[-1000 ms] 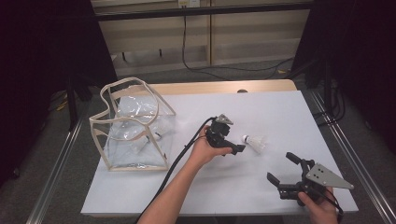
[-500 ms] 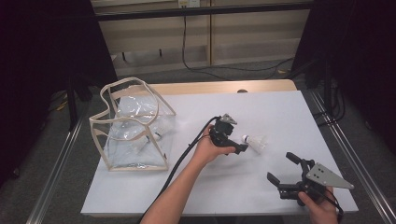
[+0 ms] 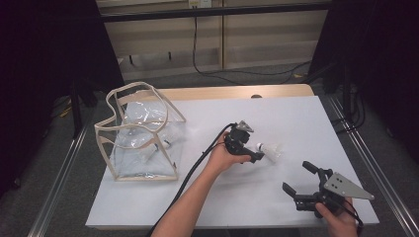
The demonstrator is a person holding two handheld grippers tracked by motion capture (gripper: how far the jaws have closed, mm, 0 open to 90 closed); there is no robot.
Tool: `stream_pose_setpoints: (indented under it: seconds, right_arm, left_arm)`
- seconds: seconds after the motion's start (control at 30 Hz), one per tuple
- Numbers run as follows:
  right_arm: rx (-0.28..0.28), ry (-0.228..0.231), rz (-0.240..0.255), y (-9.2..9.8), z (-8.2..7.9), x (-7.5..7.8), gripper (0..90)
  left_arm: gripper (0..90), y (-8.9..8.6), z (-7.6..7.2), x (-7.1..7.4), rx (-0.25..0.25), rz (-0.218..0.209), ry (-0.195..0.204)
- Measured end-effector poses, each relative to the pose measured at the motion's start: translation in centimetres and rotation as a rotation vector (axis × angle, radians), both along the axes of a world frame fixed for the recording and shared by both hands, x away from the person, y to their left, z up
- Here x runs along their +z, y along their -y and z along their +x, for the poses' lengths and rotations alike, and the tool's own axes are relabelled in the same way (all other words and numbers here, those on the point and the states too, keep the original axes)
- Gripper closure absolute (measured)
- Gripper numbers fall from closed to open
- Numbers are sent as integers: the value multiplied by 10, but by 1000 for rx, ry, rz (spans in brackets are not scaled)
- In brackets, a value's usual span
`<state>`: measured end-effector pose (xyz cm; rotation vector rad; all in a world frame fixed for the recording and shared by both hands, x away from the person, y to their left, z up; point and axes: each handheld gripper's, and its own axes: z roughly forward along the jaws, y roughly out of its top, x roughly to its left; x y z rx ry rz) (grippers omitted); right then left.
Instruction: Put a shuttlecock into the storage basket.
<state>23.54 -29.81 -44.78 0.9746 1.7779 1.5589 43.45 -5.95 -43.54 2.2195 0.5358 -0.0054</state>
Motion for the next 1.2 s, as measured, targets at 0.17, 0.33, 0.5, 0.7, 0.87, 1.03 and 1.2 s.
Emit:
stream_pose_setpoints:
  seconds: [0.17,0.33,0.5,0.7,0.87,1.03,1.2]
  right_arm:
    - [-2,1,-2,0,0,0,18]
    - [-1,1,0,1,0,0,17]
    - [0,0,-1,1,0,0,17]
    - [-1,0,1,1,0,0,18]
    - [0,0,3,2,0,0,17]
    - [-1,-2,2,2,0,0,17]
    - [-2,-3,0,2,0,0,17]
  left_arm:
    - [150,4,2,-2,0,9,0]
    - [157,8,3,-5,-7,14,3]
    - [163,13,4,-7,-12,19,2]
    - [174,17,5,-8,-25,14,9]
    - [174,19,6,-10,-29,25,11]
    - [181,21,6,-12,-35,11,8]
    - [205,22,5,-12,-40,14,18]
